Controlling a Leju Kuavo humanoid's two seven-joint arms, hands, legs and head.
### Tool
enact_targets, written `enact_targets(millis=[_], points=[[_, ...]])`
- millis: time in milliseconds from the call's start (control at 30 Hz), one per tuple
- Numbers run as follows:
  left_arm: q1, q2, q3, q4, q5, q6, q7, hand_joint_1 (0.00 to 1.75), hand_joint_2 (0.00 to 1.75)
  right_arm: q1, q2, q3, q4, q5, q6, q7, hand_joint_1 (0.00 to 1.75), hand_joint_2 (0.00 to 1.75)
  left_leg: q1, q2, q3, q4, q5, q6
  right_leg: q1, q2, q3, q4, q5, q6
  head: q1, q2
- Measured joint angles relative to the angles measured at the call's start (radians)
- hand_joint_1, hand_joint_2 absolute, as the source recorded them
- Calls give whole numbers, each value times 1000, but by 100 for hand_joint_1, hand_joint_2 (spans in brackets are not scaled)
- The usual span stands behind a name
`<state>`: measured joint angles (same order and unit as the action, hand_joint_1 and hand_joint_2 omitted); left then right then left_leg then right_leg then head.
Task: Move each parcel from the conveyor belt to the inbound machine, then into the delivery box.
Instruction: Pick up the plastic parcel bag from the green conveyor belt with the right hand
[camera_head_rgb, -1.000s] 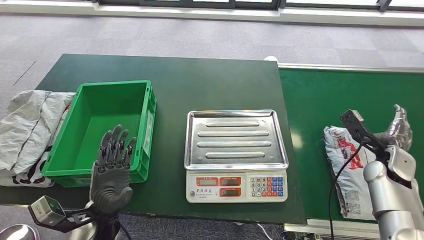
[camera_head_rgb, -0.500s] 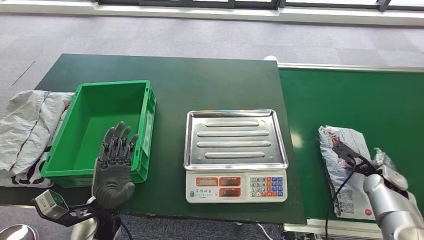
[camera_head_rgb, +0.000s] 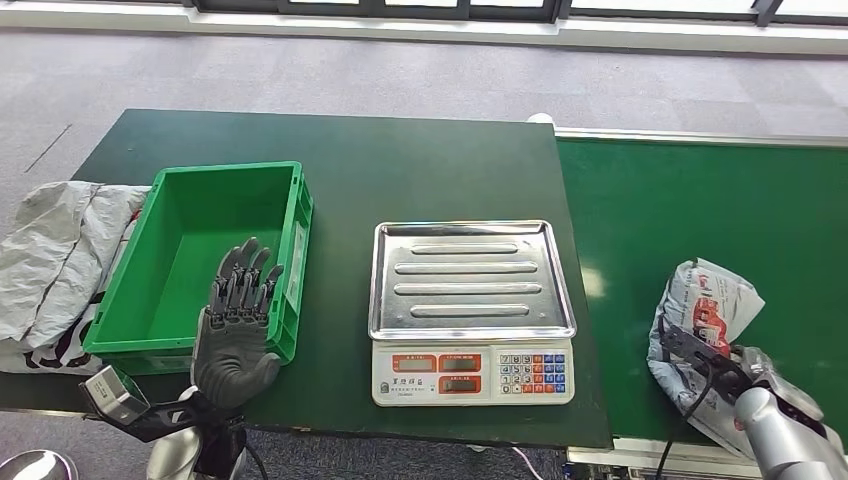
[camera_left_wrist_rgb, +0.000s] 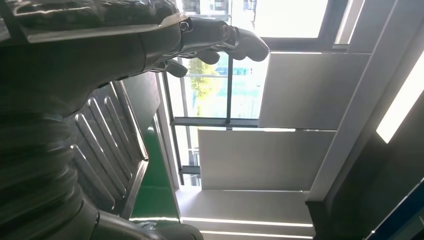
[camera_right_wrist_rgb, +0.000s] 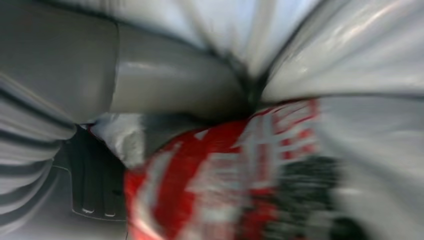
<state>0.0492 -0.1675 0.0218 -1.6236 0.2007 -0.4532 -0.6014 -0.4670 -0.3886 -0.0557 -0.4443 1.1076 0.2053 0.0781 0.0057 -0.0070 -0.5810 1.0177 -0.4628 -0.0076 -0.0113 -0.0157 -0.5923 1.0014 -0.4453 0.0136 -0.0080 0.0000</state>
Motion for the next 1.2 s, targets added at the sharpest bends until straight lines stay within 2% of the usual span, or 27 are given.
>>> enact_targets(millis=[100,267,367,500,667,833,933,1033,1133,1200], points=[[1,1,-5,-1,2,6,-1,0,175,8,-3,2,-8,-8,-6,-3,175,175,0,0,0,0,0,0,0,0,1,0,0,0,0,0],[27,3,-6,-33,4,22,0,0,175,33,7,6,-92,-49,-102,34,175,175,0,0,-1,0,0,0,-1,0,1,1,0,0,0,0],[45,3,-6,-60,3,19,5,0,175,51,17,6,-201,-76,-102,87,175,175,0,0,-1,0,0,0,-1,0,0,1,0,0,0,0],[55,3,-6,-78,0,18,7,0,175,65,23,6,-286,-86,-102,96,175,175,0,0,-2,0,0,0,-1,0,-1,1,0,0,0,0],[70,2,-6,-101,-1,24,5,0,175,83,39,6,-416,-135,-223,66,175,175,-1,0,-3,0,0,0,-1,0,-2,2,0,0,0,0],[95,-7,-4,-125,-12,33,-10,0,175,99,89,6,-701,-226,-387,30,175,175,0,0,-3,0,1,-1,-1,0,-3,2,0,0,0,0],[97,-11,-4,-125,-16,31,-17,0,175,102,119,6,-834,-253,-438,-3,175,175,0,0,-4,-1,1,-1,0,0,-3,2,0,-1,0,0],[90,-14,-4,-117,-18,20,-23,0,175,79,170,27,-922,-293,-408,-54,175,175,0,4,-8,-1,0,-2,-1,3,-5,3,0,-2,0,0],[65,-16,-6,-97,-19,6,-27,0,175,23,230,92,-942,-361,-346,-110,175,175,0,11,-3,-1,0,-3,0,9,-6,3,2,-3,0,0],[55,-17,-7,-86,-20,2,-29,0,175,1,257,124,-942,-380,-342,-120,175,175,0,9,-2,-1,2,-3,0,7,-6,3,3,-3,0,0]])
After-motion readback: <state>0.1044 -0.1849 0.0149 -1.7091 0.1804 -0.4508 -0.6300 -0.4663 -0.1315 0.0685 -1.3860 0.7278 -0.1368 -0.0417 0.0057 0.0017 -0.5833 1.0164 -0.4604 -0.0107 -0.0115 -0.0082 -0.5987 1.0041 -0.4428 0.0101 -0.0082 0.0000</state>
